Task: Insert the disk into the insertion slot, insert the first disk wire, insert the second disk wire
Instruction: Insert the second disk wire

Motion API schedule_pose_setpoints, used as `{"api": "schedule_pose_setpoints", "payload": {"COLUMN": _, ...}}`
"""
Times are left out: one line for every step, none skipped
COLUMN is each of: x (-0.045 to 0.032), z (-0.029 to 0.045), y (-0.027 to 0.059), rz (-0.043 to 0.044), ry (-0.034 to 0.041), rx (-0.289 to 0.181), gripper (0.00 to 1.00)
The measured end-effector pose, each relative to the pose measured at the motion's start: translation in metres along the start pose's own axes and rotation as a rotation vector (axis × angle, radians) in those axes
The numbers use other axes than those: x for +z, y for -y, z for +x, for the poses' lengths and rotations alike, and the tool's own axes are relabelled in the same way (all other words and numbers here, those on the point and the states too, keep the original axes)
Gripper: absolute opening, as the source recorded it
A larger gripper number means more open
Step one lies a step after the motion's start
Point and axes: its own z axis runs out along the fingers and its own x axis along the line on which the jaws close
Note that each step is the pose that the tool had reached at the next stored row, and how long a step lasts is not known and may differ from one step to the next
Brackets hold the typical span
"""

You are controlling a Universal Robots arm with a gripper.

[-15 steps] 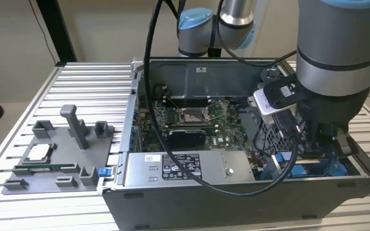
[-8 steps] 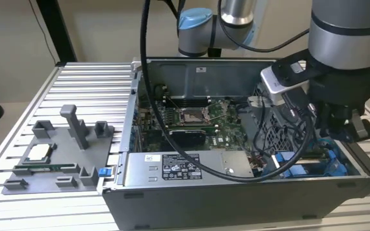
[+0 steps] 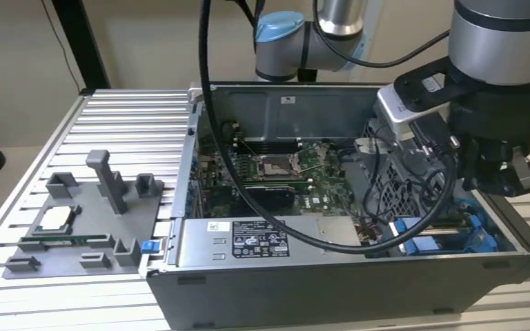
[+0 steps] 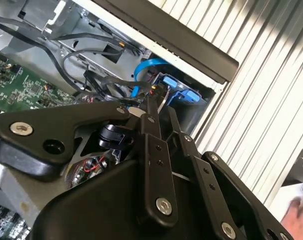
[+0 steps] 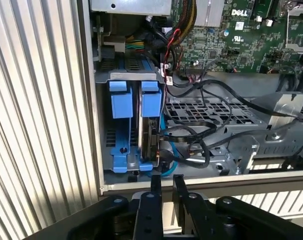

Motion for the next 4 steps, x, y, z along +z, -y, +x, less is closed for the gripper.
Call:
{"api": "schedule_pose_setpoints", "payload": {"x": -0.0001, "z": 0.0000, "y": 0.0000, "rz": 0.0000, "ry": 0.0000, "rx": 0.000, "gripper": 1.00}}
{"api": "schedule_pose_setpoints", "payload": {"x": -0.0002, "z": 0.0001, "y": 0.0001, "rz": 0.0000, "ry": 0.0000, "rx": 0.000, "gripper": 1.00}}
{"api": "schedule_pose_setpoints", "payload": {"x": -0.0002, "z": 0.0001, "y": 0.0001, "rz": 0.0000, "ry": 0.0000, "rx": 0.000, "gripper": 1.00}}
{"api": "schedule_pose_setpoints", "payload": {"x": -0.0004, "z": 0.0001, "y": 0.0001, "rz": 0.0000, "ry": 0.0000, "rx": 0.000, "gripper": 1.00}}
